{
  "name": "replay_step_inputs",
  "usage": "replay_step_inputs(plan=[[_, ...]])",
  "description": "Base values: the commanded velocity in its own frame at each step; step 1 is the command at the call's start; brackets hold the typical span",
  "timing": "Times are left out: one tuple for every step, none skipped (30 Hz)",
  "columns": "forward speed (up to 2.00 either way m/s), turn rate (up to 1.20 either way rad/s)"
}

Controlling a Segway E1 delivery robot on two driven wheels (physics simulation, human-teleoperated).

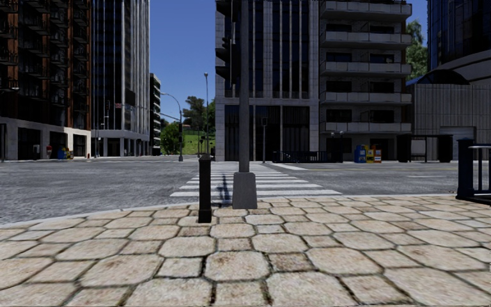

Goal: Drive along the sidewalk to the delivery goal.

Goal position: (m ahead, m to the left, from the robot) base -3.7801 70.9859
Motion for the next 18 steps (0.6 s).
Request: replay_step_inputs(plan=[[0.00, 0.84], [0.00, 0.84], [0.00, 0.84], [0.00, 0.84], [0.00, 0.84], [0.00, 0.84], [0.00, 0.84], [0.00, 0.84], [0.00, 0.84], [0.00, 0.84], [0.00, 0.84], [0.00, 0.84], [0.00, 0.84], [0.00, 0.84], [0.00, 0.84], [0.00, 0.84], [0.00, 0.84], [0.00, 0.84]])
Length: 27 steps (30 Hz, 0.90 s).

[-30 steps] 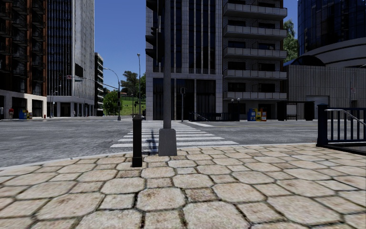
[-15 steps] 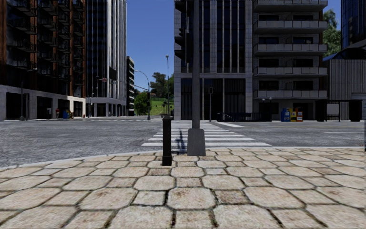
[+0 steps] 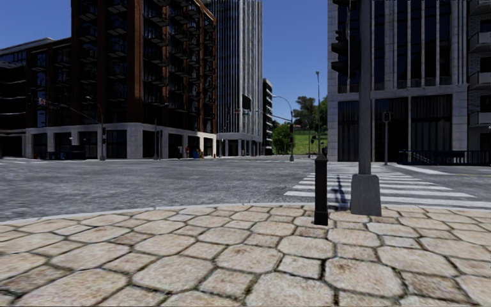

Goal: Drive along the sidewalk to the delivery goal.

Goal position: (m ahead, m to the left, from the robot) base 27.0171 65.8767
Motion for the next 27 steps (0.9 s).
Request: replay_step_inputs(plan=[[0.00, 0.84], [0.00, 0.84], [0.00, 0.84], [0.00, 0.84], [0.00, 0.84], [0.00, 0.84], [0.00, 0.84], [0.00, 0.84], [0.00, 0.84], [0.00, 0.84], [0.00, 0.84], [0.00, 0.84], [0.00, 0.84], [0.00, 0.84], [0.00, 0.84], [0.00, 0.84], [0.00, 0.84], [0.00, 0.84], [0.00, 0.84], [0.00, 0.84], [0.00, 0.84], [0.00, 0.84], [0.00, 0.84], [0.00, 0.84], [0.00, 0.84], [0.00, 0.84], [0.00, 0.84]])
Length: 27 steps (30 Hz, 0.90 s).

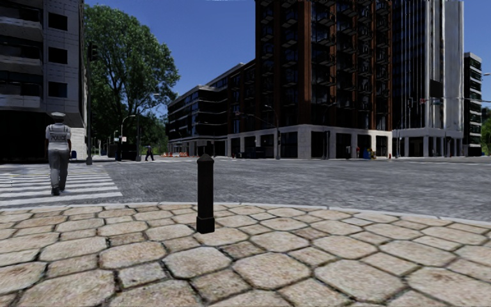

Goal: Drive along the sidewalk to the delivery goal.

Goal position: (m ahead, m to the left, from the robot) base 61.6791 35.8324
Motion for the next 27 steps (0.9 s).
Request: replay_step_inputs(plan=[[0.00, 0.84], [0.00, 0.84], [0.00, 0.84], [0.00, 0.84], [0.00, 0.84], [0.00, 0.84], [0.00, 0.84], [0.00, 0.84], [0.00, 0.84], [0.00, 0.84], [0.00, 0.84], [0.00, 0.84], [0.00, 0.84], [0.00, 0.84], [0.00, 0.84], [0.00, 0.00], [0.00, 0.00], [0.00, 0.00], [0.00, 0.00], [0.00, 0.00], [0.00, 0.00], [0.00, 0.00], [0.00, 0.00], [1.05, 0.00], [2.00, 0.00], [2.00, 0.00], [2.00, 0.00]])
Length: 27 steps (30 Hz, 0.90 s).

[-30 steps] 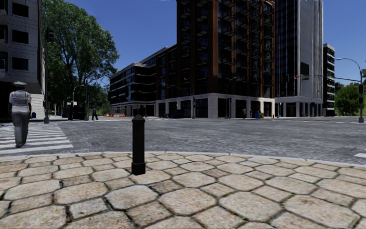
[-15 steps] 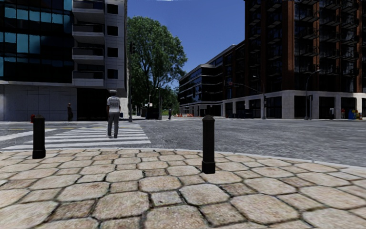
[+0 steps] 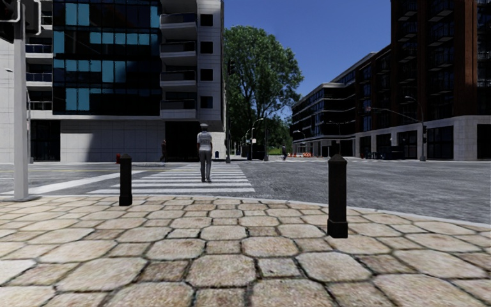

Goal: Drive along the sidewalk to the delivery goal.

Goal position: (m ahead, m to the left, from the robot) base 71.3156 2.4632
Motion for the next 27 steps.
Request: replay_step_inputs(plan=[[2.00, 0.00], [2.00, 0.00], [2.00, 0.00], [2.00, 0.00], [2.00, 0.00], [2.00, 0.00], [2.00, 0.00], [2.00, 0.00], [2.00, 0.00], [2.00, 0.00], [2.00, 0.00], [2.00, 0.00], [2.00, 0.00], [2.00, 0.00], [2.00, 0.00], [2.00, 0.00], [2.00, 0.00], [2.00, 0.00], [2.00, 0.00], [2.00, 0.00], [2.00, 0.41], [2.00, 1.13], [2.00, 1.20], [2.00, 1.20], [2.00, 1.20], [2.00, 0.49], [2.00, 0.00]])
